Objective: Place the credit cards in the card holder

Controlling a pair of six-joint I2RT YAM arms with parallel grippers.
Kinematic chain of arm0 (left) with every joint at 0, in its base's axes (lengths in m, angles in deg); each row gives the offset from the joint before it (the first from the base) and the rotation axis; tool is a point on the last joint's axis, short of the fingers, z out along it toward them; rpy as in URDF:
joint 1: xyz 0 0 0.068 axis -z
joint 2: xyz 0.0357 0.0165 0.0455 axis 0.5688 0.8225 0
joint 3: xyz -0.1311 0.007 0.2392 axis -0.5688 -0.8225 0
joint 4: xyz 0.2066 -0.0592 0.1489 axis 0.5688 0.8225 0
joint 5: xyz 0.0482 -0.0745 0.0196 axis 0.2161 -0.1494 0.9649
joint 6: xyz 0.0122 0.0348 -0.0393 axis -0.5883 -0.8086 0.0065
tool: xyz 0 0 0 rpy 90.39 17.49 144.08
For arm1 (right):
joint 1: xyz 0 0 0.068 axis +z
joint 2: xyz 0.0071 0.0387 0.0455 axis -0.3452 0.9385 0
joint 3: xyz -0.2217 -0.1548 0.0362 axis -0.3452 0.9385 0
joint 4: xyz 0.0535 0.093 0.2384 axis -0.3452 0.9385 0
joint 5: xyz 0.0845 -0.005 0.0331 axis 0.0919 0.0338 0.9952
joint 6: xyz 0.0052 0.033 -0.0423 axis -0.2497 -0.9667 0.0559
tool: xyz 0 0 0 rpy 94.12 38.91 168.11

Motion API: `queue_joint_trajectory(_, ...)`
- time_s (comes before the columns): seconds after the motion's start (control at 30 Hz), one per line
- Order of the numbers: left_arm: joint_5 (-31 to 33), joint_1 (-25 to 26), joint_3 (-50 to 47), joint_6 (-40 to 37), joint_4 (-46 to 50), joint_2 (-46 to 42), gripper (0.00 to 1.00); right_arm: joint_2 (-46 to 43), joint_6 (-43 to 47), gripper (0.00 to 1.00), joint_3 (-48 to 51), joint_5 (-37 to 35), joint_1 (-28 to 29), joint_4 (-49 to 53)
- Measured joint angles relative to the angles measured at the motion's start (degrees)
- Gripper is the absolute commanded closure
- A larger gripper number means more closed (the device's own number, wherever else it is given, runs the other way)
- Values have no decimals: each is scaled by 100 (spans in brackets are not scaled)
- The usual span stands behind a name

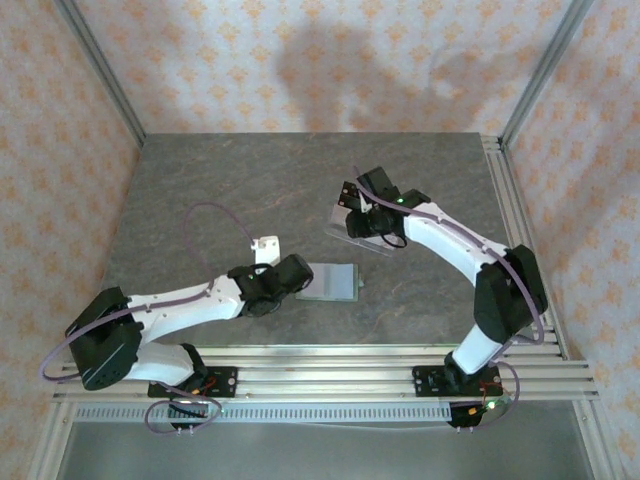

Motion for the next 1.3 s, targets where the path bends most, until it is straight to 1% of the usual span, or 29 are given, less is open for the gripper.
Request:
queue_joint_trajectory(0.17,-540,-466,140,-214,0,243,0,210,551,54,-22,-476,0,267)
queue_joint_trajectory(0.27,-789,-623,203,-326,-2,343,0,297,739,55,-144,-756,-2,369)
queue_joint_trajectory(0.47,-1049,-669,328,-468,-20,487,0,431,975,60,-289,-1069,-133,393)
queue_joint_trajectory(0.63,-1119,-669,339,-503,-24,557,0,584,1049,63,-289,-1141,-214,411)
queue_joint_trajectory(1.3,-1213,-706,339,-503,-111,592,0,938,1147,65,-289,-1233,-273,404)
